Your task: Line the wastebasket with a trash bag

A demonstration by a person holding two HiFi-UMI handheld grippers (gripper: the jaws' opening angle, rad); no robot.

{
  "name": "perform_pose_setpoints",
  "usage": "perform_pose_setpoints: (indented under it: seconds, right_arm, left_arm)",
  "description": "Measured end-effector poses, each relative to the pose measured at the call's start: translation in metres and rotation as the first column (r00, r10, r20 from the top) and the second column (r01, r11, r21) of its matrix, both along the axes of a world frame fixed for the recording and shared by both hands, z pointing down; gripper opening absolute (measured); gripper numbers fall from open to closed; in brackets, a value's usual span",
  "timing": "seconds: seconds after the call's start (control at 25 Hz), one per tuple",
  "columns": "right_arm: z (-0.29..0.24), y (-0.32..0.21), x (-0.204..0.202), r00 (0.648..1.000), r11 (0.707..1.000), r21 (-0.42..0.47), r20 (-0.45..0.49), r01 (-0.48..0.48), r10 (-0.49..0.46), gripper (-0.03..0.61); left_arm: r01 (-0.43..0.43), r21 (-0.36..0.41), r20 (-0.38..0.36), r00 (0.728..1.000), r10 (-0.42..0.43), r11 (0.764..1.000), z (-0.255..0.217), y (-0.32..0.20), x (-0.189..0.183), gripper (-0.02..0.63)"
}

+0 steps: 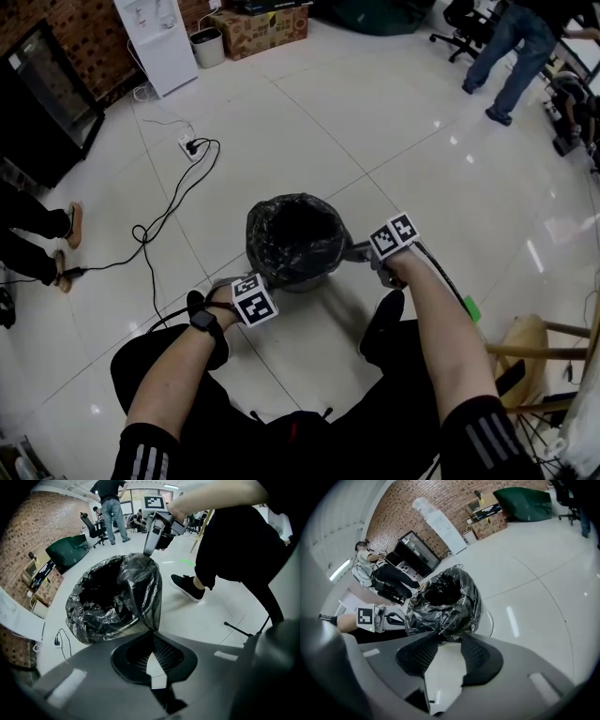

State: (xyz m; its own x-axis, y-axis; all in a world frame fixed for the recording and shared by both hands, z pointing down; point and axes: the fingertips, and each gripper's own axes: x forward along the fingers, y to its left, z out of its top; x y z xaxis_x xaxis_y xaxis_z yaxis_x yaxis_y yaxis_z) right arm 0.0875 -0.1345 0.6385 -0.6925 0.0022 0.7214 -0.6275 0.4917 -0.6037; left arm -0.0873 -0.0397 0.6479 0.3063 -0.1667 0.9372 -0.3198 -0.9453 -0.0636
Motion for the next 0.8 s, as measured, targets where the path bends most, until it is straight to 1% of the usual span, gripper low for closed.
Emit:
perform_pose_setpoints:
  seconds: [0.12, 0.24, 0.36, 0.48, 0.56, 0.64, 0.8]
  right_arm:
    - [0.009, 0.003, -0.002, 0.998, 0.999, 0.008, -0.028, 0.053, -0.053, 0.161]
    - [0.020, 0.002, 0.000, 0.994, 0.997, 0.025, -0.071, 0.079, -0.077, 0.160]
    - [0.028, 0.003, -0.002, 0.990, 0.994, 0.023, -0.091, 0.106, -0.104, 0.160]
    - [0.036, 0.005, -0.005, 0.985, 0.990, 0.012, -0.104, 0.142, -0.140, 0.160]
    - [0.042, 0.007, -0.006, 0.982, 0.989, 0.008, -0.116, 0.151, -0.149, 0.161]
    - [0.049, 0.007, -0.005, 0.979, 0.988, 0.015, -0.140, 0.151, -0.148, 0.161]
    - [0.058, -0.002, -0.001, 0.972, 0.987, 0.053, -0.193, 0.149, -0.136, 0.161]
  left_arm:
    - [0.011, -0.016, 0.003, 1.000, -0.011, 1.000, 0.009, -0.002, -0.001, 0.002]
    - [0.024, -0.025, 0.001, 1.000, -0.024, 0.999, 0.017, -0.007, -0.002, 0.002]
    - [0.068, -0.041, -0.026, 0.997, -0.069, 0.997, 0.023, -0.015, -0.003, 0.001]
    - [0.098, -0.076, -0.054, 0.993, -0.103, 0.992, 0.028, -0.019, -0.001, 0.001]
    - [0.104, -0.090, -0.061, 0.992, -0.109, 0.991, 0.032, -0.020, 0.000, 0.001]
    - [0.104, -0.092, -0.052, 0.993, -0.109, 0.990, 0.038, -0.020, -0.001, 0.001]
    - [0.120, -0.096, -0.032, 0.992, -0.124, 0.988, 0.049, -0.025, -0.006, 0.001]
